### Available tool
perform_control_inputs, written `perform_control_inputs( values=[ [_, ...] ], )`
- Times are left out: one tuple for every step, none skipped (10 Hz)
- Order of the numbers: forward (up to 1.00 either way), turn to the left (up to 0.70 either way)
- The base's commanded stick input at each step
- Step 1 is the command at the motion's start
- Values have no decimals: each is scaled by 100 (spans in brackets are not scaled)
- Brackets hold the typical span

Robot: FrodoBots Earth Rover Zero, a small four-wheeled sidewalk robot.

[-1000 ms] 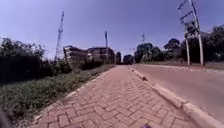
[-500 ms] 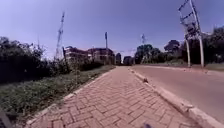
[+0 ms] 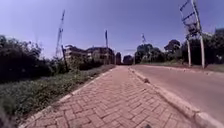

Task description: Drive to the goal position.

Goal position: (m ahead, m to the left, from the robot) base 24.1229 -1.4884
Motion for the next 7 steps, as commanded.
perform_control_inputs(
  values=[
    [30, 0],
    [30, 0],
    [30, 0],
    [30, 0],
    [30, 0],
    [30, 0],
    [30, 0]
  ],
)
